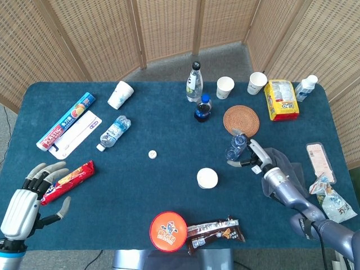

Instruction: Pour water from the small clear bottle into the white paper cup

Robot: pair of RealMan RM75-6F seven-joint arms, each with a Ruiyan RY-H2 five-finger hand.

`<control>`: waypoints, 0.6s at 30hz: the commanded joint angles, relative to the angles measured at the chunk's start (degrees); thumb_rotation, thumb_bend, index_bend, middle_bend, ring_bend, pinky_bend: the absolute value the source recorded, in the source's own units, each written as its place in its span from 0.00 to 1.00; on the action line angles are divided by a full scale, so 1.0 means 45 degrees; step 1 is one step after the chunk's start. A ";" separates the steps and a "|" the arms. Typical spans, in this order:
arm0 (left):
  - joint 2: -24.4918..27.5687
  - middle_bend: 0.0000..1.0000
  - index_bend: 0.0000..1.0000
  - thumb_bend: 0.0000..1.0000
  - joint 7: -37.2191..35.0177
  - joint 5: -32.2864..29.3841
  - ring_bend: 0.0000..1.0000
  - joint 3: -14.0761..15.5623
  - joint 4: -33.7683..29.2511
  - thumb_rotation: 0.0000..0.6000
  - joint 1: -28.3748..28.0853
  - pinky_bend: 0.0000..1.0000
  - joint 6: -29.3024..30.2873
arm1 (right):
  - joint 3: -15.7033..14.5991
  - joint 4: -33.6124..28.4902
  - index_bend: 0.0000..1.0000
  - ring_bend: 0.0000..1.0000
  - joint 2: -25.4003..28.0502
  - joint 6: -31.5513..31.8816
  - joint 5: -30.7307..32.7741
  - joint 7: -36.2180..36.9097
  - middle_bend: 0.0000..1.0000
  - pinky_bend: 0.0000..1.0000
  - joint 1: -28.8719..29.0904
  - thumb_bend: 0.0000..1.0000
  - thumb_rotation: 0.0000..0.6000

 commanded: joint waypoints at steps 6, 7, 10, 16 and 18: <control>0.0009 0.19 0.20 0.47 -0.0158 -0.0107 0.18 0.0026 0.0167 0.77 0.0163 0.10 0.0191 | 0.0286 0.0450 0.05 0.01 -0.0421 -0.0372 0.0577 -0.0105 0.05 0.05 0.0282 0.12 1.00; 0.0014 0.19 0.20 0.47 -0.0156 -0.0117 0.18 0.0027 0.0175 0.77 0.0180 0.09 0.0207 | 0.0354 0.0512 0.13 0.05 -0.0476 -0.0422 0.0704 -0.0114 0.13 0.12 0.0291 0.13 1.00; 0.0019 0.19 0.20 0.47 -0.0164 -0.0138 0.18 0.0020 0.0183 0.77 0.0238 0.09 0.0286 | 0.0544 0.0747 0.39 0.26 -0.0659 -0.0519 0.1102 -0.0177 0.41 0.34 0.0245 0.19 1.00; 0.0008 0.19 0.20 0.47 -0.0113 -0.0191 0.18 -0.0033 0.0166 0.78 0.0293 0.08 0.0357 | 0.0400 0.0974 0.60 0.52 -0.0770 -0.0384 0.0996 0.0412 0.68 0.56 0.0011 0.26 1.00; 0.0002 0.19 0.20 0.47 -0.0063 -0.0193 0.18 -0.0048 0.0148 0.78 0.0278 0.08 0.0317 | 0.0379 0.1078 0.61 0.52 -0.0837 -0.0199 0.0950 0.0506 0.68 0.56 -0.0084 0.25 1.00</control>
